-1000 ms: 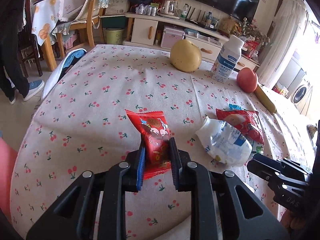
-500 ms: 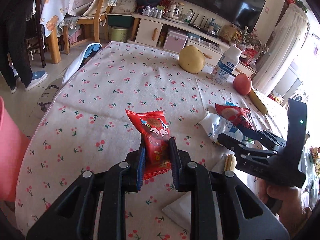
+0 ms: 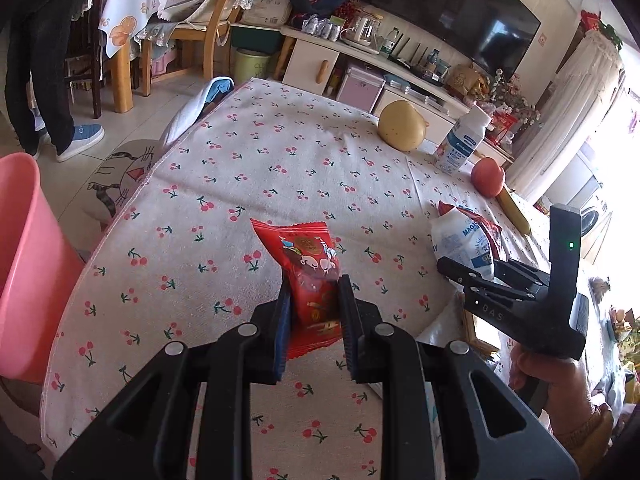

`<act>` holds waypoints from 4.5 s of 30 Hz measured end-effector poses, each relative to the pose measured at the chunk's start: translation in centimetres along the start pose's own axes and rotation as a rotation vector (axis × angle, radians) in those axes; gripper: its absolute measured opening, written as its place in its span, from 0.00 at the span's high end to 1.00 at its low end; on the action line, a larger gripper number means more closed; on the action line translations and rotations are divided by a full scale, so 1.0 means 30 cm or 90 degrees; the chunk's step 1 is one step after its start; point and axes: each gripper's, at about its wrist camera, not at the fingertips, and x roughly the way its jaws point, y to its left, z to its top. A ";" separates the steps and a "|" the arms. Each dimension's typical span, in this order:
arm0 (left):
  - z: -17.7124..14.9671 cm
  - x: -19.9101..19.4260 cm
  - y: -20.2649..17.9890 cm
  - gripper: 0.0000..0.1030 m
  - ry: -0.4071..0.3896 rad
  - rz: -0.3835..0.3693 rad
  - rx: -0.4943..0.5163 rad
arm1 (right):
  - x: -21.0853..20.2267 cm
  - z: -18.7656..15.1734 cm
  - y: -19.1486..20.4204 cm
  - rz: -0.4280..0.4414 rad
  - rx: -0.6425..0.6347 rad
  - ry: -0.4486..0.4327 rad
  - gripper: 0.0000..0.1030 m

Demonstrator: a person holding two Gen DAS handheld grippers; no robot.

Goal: Collect trash
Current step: 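Grasp the white yogurt bottle with the right gripper while the left holds the red packet, then carry the red packet and white bottle over the pink bucket, then open both grippers to drop the packet and bottle into the bucket, then move both grippers back from the bucket to the table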

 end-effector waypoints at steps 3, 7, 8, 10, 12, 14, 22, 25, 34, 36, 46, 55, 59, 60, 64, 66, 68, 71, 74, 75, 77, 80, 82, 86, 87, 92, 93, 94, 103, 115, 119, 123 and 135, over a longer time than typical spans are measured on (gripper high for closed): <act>0.005 -0.002 0.017 0.77 -0.002 -0.003 -0.003 | -0.015 -0.010 0.011 -0.004 0.005 -0.008 0.63; 0.018 -0.020 0.042 0.77 -0.016 -0.010 -0.009 | -0.051 -0.011 0.047 -0.005 0.000 -0.028 0.63; 0.021 -0.022 0.049 0.77 -0.016 -0.013 -0.012 | -0.061 -0.010 0.059 -0.005 -0.002 -0.032 0.63; 0.021 -0.018 0.062 0.77 -0.013 -0.014 -0.014 | -0.079 -0.010 0.079 -0.004 -0.001 -0.040 0.63; 0.021 -0.011 0.076 0.77 -0.005 -0.018 -0.020 | -0.096 -0.011 0.100 -0.001 0.003 -0.046 0.63; 0.021 -0.010 0.087 0.77 -0.001 -0.025 -0.027 | -0.111 -0.012 0.120 0.007 0.008 -0.048 0.63; 0.018 0.005 0.107 0.71 0.029 -0.040 -0.021 | -0.162 -0.005 0.200 0.026 0.020 -0.059 0.63; 0.004 0.040 0.077 0.52 0.048 -0.019 -0.005 | -0.180 -0.003 0.219 0.030 0.025 -0.066 0.63; -0.020 0.145 -0.008 0.45 0.060 0.096 0.075 | -0.208 -0.025 0.252 0.029 0.020 -0.066 0.64; -0.021 0.144 -0.004 0.64 0.056 0.111 0.081 | -0.212 -0.032 0.251 0.027 0.023 -0.065 0.63; 0.018 0.025 0.068 0.76 0.002 0.075 0.027 | -0.246 -0.029 0.324 0.052 0.021 -0.072 0.63; 0.066 -0.143 0.242 0.76 -0.076 0.050 -0.074 | -0.246 0.043 0.522 0.121 -0.016 -0.083 0.63; 0.087 -0.219 0.343 0.76 -0.112 0.046 -0.127 | -0.236 0.098 0.645 0.156 -0.046 -0.086 0.63; 0.090 -0.241 0.376 0.76 -0.123 0.051 -0.144 | -0.230 0.113 0.678 0.162 -0.057 -0.087 0.63; 0.097 -0.326 0.534 0.76 -0.170 0.091 -0.230 | -0.203 0.172 0.826 0.200 -0.094 -0.088 0.63; 0.091 -0.369 0.615 0.76 -0.194 0.122 -0.270 | -0.189 0.202 0.910 0.225 -0.115 -0.087 0.63; 0.083 -0.402 0.687 0.76 -0.211 0.154 -0.307 | -0.175 0.226 0.995 0.245 -0.139 -0.086 0.63; 0.065 -0.433 0.781 0.76 -0.222 0.187 -0.363 | -0.139 0.251 1.119 0.266 -0.177 -0.076 0.63; 0.051 -0.447 0.849 0.76 -0.220 0.205 -0.403 | -0.105 0.262 1.211 0.279 -0.201 -0.067 0.63; 0.048 -0.445 0.863 0.76 -0.215 0.204 -0.412 | -0.096 0.265 1.235 0.281 -0.208 -0.063 0.63; 0.045 -0.440 0.884 0.76 -0.205 0.204 -0.424 | -0.077 0.267 1.275 0.283 -0.221 -0.056 0.63; 0.048 -0.434 0.912 0.76 -0.196 0.218 -0.433 | -0.055 0.251 1.306 0.271 -0.237 -0.049 0.63; 0.051 -0.425 0.921 0.64 -0.186 0.229 -0.438 | -0.047 0.241 1.317 0.254 -0.245 -0.052 0.53; 0.055 -0.426 0.911 0.40 -0.198 0.257 -0.436 | -0.079 0.222 1.270 0.231 -0.221 -0.101 0.25; 0.056 -0.423 0.905 0.35 -0.202 0.263 -0.429 | -0.092 0.218 1.248 0.229 -0.211 -0.110 0.24; 0.069 -0.411 0.853 0.21 -0.224 0.261 -0.380 | -0.156 0.196 1.125 0.195 -0.166 -0.137 0.14; 0.071 -0.410 0.839 0.21 -0.231 0.259 -0.367 | -0.169 0.188 1.097 0.190 -0.161 -0.138 0.14; 0.073 -0.411 0.821 0.20 -0.242 0.256 -0.353 | -0.179 0.182 1.073 0.182 -0.156 -0.138 0.14; 0.089 -0.399 0.668 0.14 -0.320 0.182 -0.266 | -0.250 0.087 0.890 0.145 -0.110 -0.144 0.12; 0.115 -0.306 0.434 0.11 -0.227 0.138 -0.126 | -0.359 0.028 0.639 0.086 -0.049 -0.213 0.05; 0.096 -0.274 0.373 0.11 -0.202 0.108 -0.090 | -0.378 0.011 0.568 0.073 -0.030 -0.210 0.05; 0.076 -0.260 0.282 0.11 -0.198 0.089 -0.043 | -0.409 -0.004 0.484 0.062 -0.007 -0.224 0.05; 0.022 -0.207 0.033 0.11 -0.190 0.052 0.072 | -0.436 -0.063 0.203 -0.003 0.048 -0.223 0.05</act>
